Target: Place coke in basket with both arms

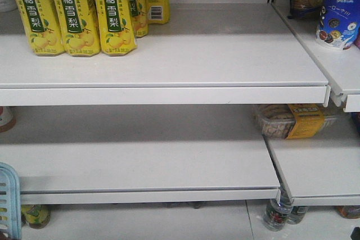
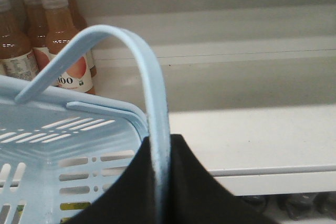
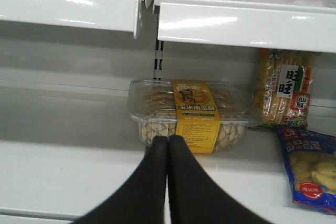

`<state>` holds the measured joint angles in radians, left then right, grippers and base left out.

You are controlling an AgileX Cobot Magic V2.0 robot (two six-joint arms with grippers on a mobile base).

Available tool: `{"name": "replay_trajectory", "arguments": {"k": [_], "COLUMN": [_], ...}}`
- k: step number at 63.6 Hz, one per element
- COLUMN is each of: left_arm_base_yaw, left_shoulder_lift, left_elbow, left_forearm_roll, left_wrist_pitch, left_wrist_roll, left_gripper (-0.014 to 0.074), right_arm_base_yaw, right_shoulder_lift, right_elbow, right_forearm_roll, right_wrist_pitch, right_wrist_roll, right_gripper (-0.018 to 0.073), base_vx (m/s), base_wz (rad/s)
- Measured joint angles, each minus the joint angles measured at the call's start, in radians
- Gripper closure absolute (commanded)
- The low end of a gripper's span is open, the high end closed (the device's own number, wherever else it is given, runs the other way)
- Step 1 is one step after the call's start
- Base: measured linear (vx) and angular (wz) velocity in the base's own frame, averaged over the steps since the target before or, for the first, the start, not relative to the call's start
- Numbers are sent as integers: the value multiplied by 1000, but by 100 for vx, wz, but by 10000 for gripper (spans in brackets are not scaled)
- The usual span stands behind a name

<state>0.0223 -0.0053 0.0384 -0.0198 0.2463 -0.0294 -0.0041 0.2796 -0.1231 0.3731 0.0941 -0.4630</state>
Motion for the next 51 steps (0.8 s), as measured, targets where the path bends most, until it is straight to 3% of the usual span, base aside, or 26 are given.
{"name": "replay_trajectory", "arguments": {"k": [51], "left_arm_base_yaw": [0], "left_shoulder_lift": [0], "left_elbow": [0], "left_forearm_roll": [9], "left_wrist_pitch": [-85], "left_wrist_roll": [-10], "left_gripper": [602], "right_arm_base_yaw": [0], "right_shoulder_lift": [0], "right_elbow": [0], "right_forearm_roll": [0], "right_wrist_pitch": [0], "right_wrist_roll": [0], "right_gripper": [568], "base_vx": [0], "base_wz": [0]}}
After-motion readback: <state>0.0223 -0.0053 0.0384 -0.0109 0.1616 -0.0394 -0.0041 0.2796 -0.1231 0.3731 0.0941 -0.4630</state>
